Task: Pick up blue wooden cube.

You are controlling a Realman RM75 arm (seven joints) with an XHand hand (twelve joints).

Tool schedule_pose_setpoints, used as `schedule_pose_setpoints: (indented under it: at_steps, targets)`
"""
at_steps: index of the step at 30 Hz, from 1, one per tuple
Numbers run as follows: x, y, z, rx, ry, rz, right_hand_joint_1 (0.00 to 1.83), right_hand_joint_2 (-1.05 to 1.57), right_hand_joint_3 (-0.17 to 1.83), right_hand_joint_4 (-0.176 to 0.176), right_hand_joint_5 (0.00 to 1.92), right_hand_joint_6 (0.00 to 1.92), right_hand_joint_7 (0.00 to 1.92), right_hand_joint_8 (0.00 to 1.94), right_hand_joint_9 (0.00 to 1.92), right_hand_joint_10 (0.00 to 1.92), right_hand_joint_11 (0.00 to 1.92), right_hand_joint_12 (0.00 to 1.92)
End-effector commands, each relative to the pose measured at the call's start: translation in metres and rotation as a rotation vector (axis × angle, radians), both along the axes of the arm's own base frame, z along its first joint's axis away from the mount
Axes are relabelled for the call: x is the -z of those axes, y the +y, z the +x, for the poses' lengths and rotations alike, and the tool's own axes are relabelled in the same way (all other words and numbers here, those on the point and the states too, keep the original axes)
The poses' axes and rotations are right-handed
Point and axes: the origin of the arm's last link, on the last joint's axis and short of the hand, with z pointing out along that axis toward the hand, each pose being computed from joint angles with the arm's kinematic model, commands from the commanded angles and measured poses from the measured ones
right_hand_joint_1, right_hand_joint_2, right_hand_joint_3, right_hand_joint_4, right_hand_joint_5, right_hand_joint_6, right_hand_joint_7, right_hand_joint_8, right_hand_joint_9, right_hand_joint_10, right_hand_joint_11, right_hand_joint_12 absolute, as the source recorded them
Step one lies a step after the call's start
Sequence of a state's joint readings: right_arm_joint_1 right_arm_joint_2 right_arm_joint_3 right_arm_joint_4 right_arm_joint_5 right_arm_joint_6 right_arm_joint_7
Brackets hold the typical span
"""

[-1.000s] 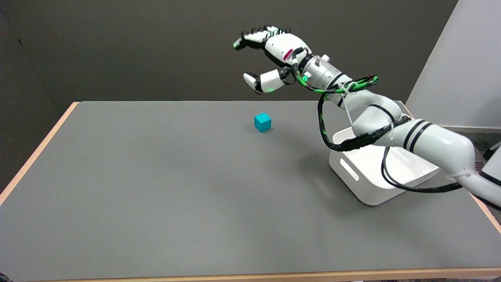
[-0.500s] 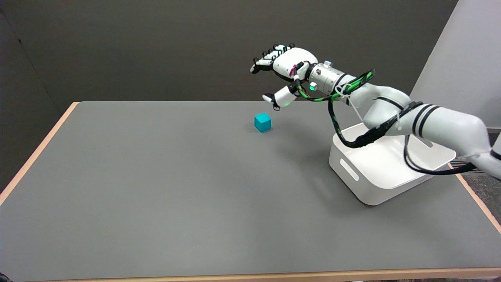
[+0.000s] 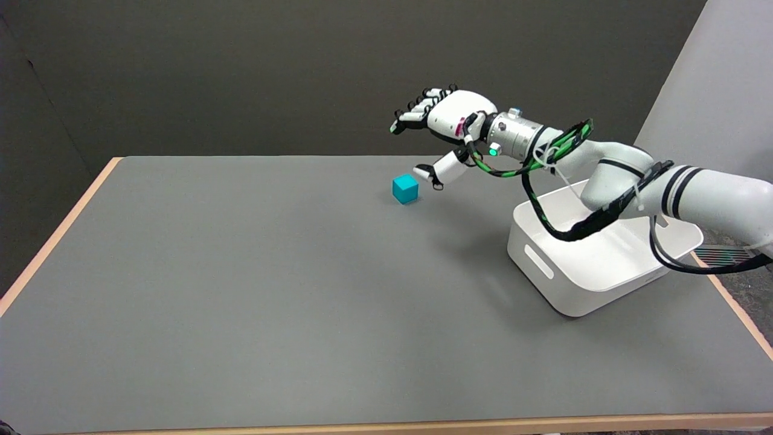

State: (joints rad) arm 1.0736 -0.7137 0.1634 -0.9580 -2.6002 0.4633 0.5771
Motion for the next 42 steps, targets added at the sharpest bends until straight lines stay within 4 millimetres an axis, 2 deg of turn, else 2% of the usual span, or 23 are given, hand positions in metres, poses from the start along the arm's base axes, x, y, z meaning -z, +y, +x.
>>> schedule_pose_setpoints:
  at_steps: [1, 10, 16, 23, 34, 42]
  targets:
    - [0.017, 0.006, -0.023, 0.060, -0.030, 0.048, 0.46, 0.65, 0.95, 0.103, 0.28, 0.54, 0.38, 0.42, 0.34, 0.73, 0.17, 1.20]
    - [0.021, -0.023, -0.047, 0.110, 0.002, -0.060, 0.46, 0.65, 0.95, 0.100, 0.27, 0.52, 0.38, 0.42, 0.33, 0.72, 0.16, 1.20]
    - [0.005, -0.041, -0.060, 0.128, 0.017, -0.177, 0.46, 0.64, 0.96, 0.098, 0.25, 0.49, 0.35, 0.39, 0.31, 0.69, 0.15, 1.19]
    - [-0.002, -0.046, -0.065, 0.140, 0.002, -0.243, 0.46, 0.64, 0.96, 0.099, 0.23, 0.47, 0.32, 0.37, 0.30, 0.66, 0.14, 1.17]
    - [0.020, -0.048, -0.073, 0.155, 0.003, -0.203, 0.43, 0.62, 1.03, 0.098, 0.21, 0.48, 0.29, 0.40, 0.28, 0.66, 0.15, 1.11]
    - [0.036, -0.044, -0.087, 0.189, 0.020, -0.171, 0.43, 0.61, 1.02, 0.096, 0.20, 0.48, 0.29, 0.40, 0.28, 0.66, 0.15, 1.11]
